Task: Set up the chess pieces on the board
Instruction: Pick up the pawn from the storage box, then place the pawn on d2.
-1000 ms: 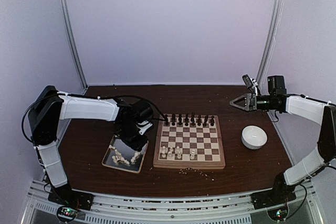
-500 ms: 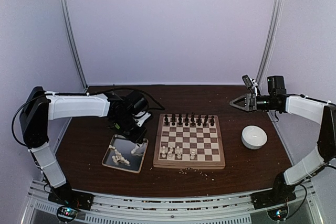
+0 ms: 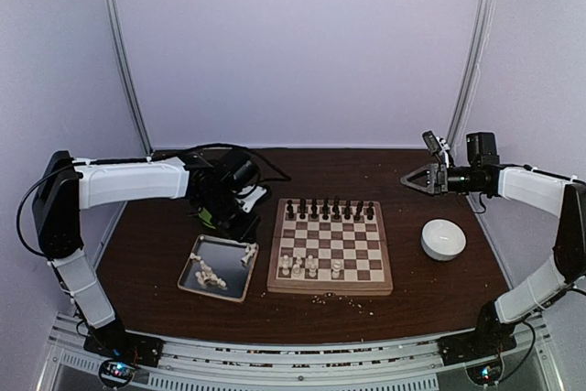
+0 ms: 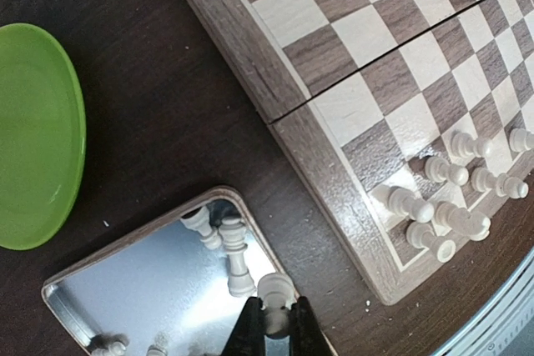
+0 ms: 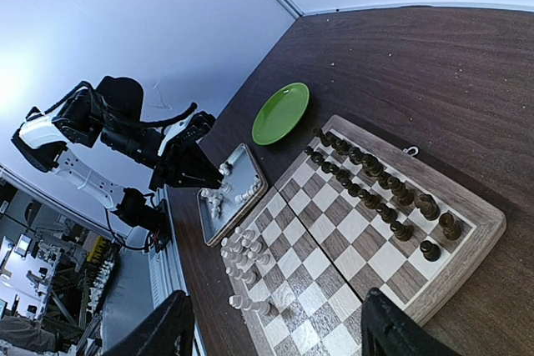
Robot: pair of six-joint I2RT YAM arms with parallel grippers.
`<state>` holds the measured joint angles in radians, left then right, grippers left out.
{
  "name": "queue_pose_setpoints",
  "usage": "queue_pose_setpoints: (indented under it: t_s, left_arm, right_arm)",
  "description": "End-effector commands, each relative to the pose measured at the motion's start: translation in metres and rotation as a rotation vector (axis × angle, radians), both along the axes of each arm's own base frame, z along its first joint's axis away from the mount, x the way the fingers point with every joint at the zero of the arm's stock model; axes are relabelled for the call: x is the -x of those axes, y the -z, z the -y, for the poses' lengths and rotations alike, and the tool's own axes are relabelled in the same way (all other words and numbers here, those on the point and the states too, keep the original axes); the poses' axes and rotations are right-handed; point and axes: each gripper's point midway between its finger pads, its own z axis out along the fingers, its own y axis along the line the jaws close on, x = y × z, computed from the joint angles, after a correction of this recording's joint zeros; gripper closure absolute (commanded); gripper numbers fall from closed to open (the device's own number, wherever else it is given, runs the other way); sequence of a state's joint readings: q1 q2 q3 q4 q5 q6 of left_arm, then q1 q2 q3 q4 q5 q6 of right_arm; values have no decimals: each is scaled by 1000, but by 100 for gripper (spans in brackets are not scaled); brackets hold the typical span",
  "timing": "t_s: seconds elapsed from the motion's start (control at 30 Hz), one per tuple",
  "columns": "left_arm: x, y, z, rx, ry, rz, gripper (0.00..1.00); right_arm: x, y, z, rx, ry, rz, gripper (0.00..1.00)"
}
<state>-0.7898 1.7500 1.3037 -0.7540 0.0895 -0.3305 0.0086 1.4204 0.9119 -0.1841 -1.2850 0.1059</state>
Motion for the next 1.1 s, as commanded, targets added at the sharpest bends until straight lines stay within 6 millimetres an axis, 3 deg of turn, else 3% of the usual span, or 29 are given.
queue_pose_setpoints:
  t_s: [0.0, 0.3, 0.47, 0.63, 0.87, 1.07]
  left_arm:
    - [-9, -20, 16, 81, 24, 37, 100]
    - [-23, -40, 34, 145, 31, 81, 100]
    - [-31, -50, 66, 199, 102, 75, 100]
    - [-27, -59, 106, 252, 222, 71, 100]
    - [-2, -46, 146, 236, 400, 28, 100]
    - [7, -31, 159, 171, 453, 25, 100]
  right_arm:
    - [-3, -12, 1, -10, -11, 39, 32]
    - [-3, -11, 1, -10, -11, 36, 32]
    - [-3, -11, 1, -11, -12, 33, 32]
    - [-2, -13, 2, -6, -9, 45, 32]
    - [-2, -14, 3, -9, -12, 46, 32]
    - [-1, -16, 3, -13, -14, 48, 32]
